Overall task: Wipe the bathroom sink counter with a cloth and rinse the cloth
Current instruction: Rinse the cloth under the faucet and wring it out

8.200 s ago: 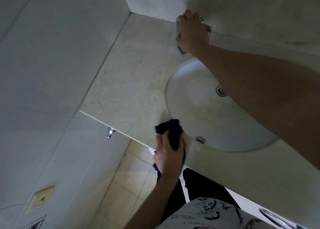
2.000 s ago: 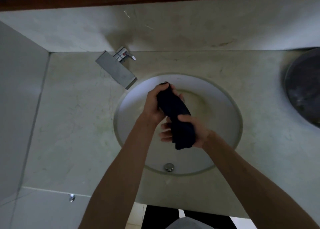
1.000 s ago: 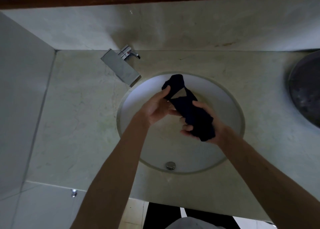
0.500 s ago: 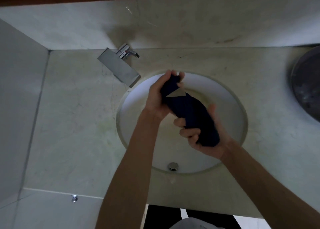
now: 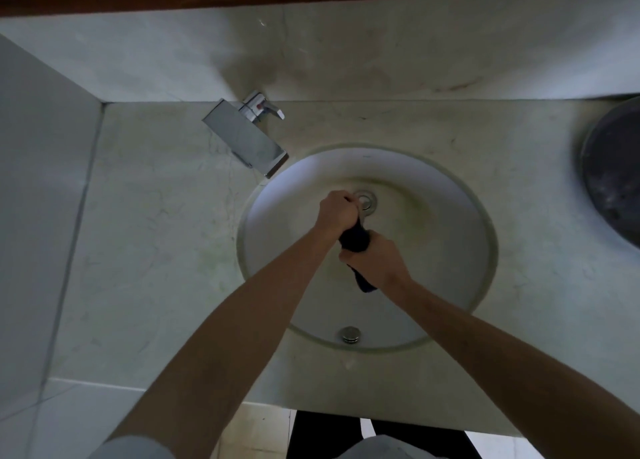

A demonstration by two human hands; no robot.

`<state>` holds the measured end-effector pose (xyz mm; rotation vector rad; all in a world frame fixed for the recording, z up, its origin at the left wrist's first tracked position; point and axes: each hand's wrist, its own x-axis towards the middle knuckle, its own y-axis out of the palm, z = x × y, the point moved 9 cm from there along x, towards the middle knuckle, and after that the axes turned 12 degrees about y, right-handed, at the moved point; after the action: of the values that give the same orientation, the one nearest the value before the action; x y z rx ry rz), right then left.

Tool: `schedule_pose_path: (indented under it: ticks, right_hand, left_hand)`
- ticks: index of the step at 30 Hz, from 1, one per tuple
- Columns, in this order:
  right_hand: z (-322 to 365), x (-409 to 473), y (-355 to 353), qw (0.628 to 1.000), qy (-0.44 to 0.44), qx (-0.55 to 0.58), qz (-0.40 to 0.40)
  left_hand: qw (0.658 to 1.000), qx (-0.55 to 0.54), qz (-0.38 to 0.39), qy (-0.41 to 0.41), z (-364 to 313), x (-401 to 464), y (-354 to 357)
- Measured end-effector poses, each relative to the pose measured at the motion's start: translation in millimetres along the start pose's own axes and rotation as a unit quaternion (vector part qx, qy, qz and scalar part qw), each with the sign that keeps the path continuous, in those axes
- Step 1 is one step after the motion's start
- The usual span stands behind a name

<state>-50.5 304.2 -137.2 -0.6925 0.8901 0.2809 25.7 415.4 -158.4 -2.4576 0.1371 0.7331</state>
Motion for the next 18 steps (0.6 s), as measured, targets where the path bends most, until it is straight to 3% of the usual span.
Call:
schedule_pose_path:
  ticks: [2,4,5,8,10,14,16,18]
  right_hand:
    - [-0.8,-2.6,-0.2,0.996,0.011,0.081,0.044]
    - [-3.1,-11.9,1.5,0.962,0.052,0.217,0.158]
    - [-4.0,-19.0,2.6,0.930,0.075,0.276,0.231]
    - [1.5,-42.7,-0.8,0.826,0.092,0.378,0.408]
    - [13.7,-58.2,-3.5,0.759,0.065,0.423,0.490]
    - [45.9,-102.0,-1.6,0.601,0.015,0.480,0.639]
    - [58.5,-118.1,0.0,0.547,0.006,0.498,0.672]
    - [65.9,-128.2,-0.3,0.528,-0.009,0.509,0.680]
  left_hand:
    - [1.000,-0.027,0.002,0.009,-7.8,-2.7,-7.1]
    - [0.991,-0.135,0.021,0.012,-20.9,-12.5,-19.0]
    - [0.971,-0.234,0.056,0.010,-29.2,-21.5,-22.6]
    - [0.858,-0.479,0.182,0.010,-47.9,-46.6,-38.4]
    - [0.827,-0.520,0.209,0.051,-51.3,-51.3,-49.2]
    - [0.817,-0.524,0.220,0.096,-70.4,-69.5,-39.8]
    - [0.758,-0.597,0.247,0.088,-86.8,-77.6,-31.9]
    - [0.702,-0.637,0.268,0.171,-107.2,-83.0,-34.1]
